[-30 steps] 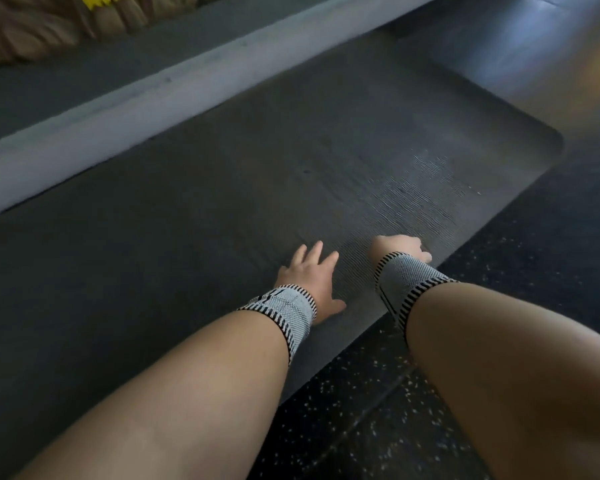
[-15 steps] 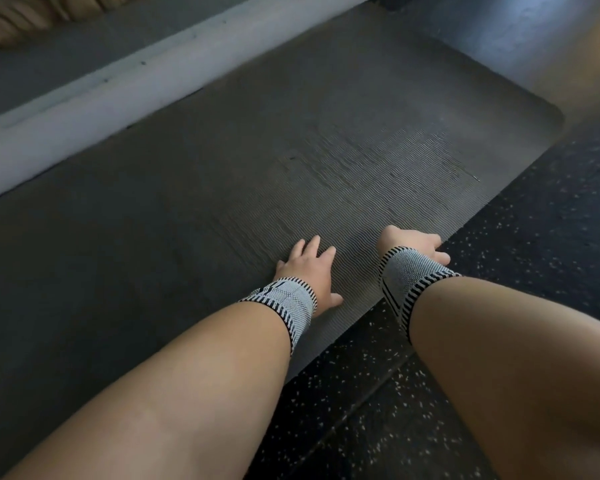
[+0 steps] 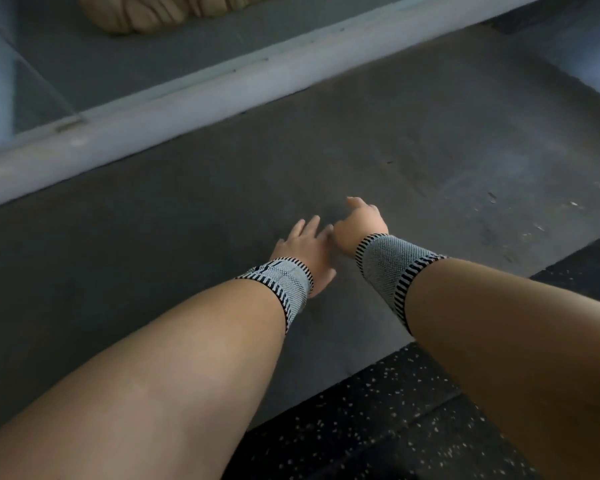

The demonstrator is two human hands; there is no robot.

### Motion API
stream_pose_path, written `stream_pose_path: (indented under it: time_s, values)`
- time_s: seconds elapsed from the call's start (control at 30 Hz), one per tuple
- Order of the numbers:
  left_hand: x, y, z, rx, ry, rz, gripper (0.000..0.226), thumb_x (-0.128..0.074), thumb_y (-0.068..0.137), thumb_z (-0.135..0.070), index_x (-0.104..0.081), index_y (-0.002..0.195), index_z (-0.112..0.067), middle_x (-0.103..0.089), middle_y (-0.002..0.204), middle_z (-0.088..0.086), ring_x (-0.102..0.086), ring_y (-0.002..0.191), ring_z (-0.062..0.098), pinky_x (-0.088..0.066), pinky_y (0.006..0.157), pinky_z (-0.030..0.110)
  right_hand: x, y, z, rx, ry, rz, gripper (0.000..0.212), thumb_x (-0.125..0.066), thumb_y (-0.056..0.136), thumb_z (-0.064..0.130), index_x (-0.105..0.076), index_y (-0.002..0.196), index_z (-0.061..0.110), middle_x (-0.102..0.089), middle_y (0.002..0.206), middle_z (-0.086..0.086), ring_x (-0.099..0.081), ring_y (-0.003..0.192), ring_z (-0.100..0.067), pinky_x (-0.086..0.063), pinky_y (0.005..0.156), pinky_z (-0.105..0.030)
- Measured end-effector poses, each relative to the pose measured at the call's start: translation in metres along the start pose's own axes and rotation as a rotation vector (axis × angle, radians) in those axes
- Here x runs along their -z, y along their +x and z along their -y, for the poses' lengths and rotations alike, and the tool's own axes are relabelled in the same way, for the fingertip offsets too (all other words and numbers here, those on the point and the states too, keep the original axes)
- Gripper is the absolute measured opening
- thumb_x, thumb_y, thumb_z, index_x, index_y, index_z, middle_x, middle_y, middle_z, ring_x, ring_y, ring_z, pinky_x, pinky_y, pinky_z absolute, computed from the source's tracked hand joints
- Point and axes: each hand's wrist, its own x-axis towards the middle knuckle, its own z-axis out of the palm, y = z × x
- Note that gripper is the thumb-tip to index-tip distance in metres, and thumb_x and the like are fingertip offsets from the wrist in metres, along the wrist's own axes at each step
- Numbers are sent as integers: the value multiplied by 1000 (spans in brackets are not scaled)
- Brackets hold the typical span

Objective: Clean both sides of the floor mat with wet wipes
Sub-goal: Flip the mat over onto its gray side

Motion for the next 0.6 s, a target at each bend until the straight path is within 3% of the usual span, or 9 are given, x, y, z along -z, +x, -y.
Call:
stream_pose_path:
  time_s: [0.07, 0.27, 0.43, 0.6]
  values:
    - [8, -21, 41, 73, 11, -18, 82, -59, 89, -42, -10, 152, -28, 2, 162, -4, 1, 149, 21, -25, 115, 49, -22, -11, 29, 65, -65, 58, 61, -47, 93, 15, -23, 148, 24, -21, 151, -7, -53, 116, -29, -44, 78, -29]
    - [33, -111, 174, 281, -20, -50, 83, -55, 92, -42, -3, 154, -26, 6, 162, -6, 3, 149, 19, -22, 116, 48, -120, -74, 144, 367, -311, 259, 63, -43, 92, 8, -22, 149, 23, -34, 147, -6, -54, 115, -29, -51, 91, -40]
    - [45, -225, 298, 427, -32, -53, 83, -52, 94, -43, 1, 155, -23, 8, 162, -3, 3, 149, 21, -20, 118, 48, -226, -156, 244, 738, -626, 323, 65, -45, 92, 8, -20, 150, 24, -25, 153, -5, -45, 127, -30, -49, 95, -39]
    - [31, -350, 410, 632, -112, -73, 80, -47, 98, -38, 7, 154, -19, 11, 162, -3, 4, 149, 20, -16, 120, 47, -335, -256, 309, 1044, -774, 390, 66, -45, 91, 10, -19, 150, 26, -22, 155, 1, -35, 136, -26, -40, 104, -36]
